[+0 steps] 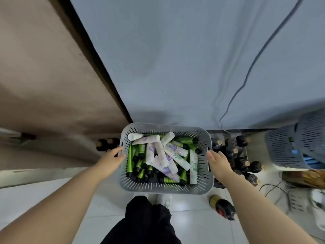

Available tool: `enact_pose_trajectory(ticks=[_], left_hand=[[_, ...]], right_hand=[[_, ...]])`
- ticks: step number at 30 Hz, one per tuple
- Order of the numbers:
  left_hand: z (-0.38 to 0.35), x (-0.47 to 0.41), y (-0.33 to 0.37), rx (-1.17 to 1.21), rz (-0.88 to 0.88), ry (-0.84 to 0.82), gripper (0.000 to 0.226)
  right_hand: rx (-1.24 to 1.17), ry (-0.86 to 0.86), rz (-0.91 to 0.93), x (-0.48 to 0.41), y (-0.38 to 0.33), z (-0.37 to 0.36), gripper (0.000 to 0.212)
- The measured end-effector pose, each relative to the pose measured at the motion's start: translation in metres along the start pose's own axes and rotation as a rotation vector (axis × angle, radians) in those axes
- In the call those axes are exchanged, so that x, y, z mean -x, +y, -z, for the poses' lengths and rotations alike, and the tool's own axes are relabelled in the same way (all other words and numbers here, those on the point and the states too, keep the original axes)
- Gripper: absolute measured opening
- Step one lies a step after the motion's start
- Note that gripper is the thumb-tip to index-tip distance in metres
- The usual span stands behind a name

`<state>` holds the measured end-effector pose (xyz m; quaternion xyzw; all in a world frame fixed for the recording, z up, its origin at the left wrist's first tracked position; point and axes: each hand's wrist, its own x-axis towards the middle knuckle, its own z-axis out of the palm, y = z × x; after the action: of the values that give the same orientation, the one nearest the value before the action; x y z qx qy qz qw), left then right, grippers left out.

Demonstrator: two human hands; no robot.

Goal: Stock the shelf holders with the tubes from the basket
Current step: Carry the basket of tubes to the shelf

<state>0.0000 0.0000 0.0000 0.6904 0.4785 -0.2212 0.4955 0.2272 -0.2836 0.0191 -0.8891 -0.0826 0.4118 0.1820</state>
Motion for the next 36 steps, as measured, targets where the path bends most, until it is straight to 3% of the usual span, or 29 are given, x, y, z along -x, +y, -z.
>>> enact_pose_trajectory(ticks=[4, 10, 17, 26, 36], left_hand=[[-0.003, -0.019, 0.001, 0.073, 0.080, -0.058, 0.049], [-0.011, -0.033, 0.003, 0.255, 0.149, -0.074, 0.046], [-0.009, -0.037, 0.002, 0.327, 0.166, -0.085, 0.043], [0.001, -0.008, 0.000, 0.514, 0.196, -0.078, 0.051], [0.000, 0.041, 0.032, 0.394, -0.025, -0.190, 0.044]], right_hand=[[-0.055, 0.007, -0.088, -0.014, 0.001, -0.006, 0.044], [-0.368, -0.028, -0.261, -0.035, 0.002, -0.009, 0.051], [-0.381, -0.064, -0.208, -0.041, -0.005, -0.012, 0.036], [-0.540, 0.053, -0.189, 0.003, -0.017, -0.003, 0.037], [-0.727, 0.254, -0.236, 0.115, 0.023, -0.003, 0.034]])
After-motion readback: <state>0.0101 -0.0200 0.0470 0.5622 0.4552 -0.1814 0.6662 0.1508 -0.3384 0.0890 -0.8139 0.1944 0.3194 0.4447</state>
